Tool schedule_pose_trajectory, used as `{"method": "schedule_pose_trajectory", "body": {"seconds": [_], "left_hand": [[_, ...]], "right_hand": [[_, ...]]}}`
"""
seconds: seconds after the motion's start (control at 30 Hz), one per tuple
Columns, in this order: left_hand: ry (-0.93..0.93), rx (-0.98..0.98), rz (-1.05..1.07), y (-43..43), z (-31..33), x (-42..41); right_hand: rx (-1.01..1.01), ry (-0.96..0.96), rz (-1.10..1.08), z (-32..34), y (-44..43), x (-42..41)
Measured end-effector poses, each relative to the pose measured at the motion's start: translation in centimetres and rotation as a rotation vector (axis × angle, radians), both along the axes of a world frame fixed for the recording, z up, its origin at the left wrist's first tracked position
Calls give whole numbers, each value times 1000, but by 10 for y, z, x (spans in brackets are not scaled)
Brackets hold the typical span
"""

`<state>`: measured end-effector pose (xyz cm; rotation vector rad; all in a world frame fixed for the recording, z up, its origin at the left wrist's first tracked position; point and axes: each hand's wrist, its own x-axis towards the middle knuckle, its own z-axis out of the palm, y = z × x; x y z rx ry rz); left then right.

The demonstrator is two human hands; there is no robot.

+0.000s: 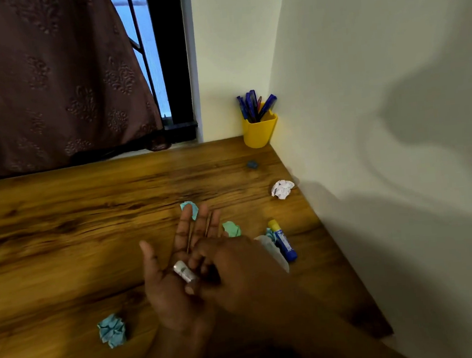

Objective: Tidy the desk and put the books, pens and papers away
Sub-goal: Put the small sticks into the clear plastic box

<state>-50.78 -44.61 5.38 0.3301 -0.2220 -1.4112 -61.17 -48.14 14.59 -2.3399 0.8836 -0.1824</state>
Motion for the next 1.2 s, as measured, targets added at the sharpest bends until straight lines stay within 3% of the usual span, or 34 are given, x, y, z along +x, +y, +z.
{"method": "schedule_pose_trajectory", "body": {"seconds": [0.1, 0.17, 0.2, 0.27, 0.33, 0.43, 0.53, 0.67, 0.83, 0.93, 1.03, 1.13, 1.2], "left_hand": [[-46, -34, 23, -1, 12, -14], [-258, 47, 137, 3, 18, -14], [-443, 64, 164, 5, 19, -14], [-982, 88, 181, 13, 12, -10], [-1427, 226, 67, 17, 1, -5], [-1696, 322, -132, 21, -16, -7], [-1533, 344, -130, 22, -23, -13], [-1402, 334, -110, 23, -21, -17], [-1364, 316, -148, 17, -22, -17], [-1364, 313, -191, 10, -25, -16], [-1349, 319, -219, 6, -27, -17], [-1290, 300, -186, 10, -26, -19], [-1308, 300, -99, 18, -19, -13]], "right_hand": [[7, -29, -52, 2, 3, -2], [19, -50, -112, 10, -7, -16], [0, -28, -158, 14, -15, -25], [-53, 111, -221, 16, -34, -45], [-91, 321, -235, 4, -48, -57], [-161, 476, -193, -23, -50, -51], [-235, 433, -203, -40, -44, -43], [-278, 313, -442, -44, -53, -63], [35, 161, -499, -70, -51, -90], [74, 45, -572, -85, -43, -97], [106, 56, -641, -91, -40, -99], [17, 81, -731, -88, -31, -90], [-214, -23, -745, -75, -19, -78]]}}
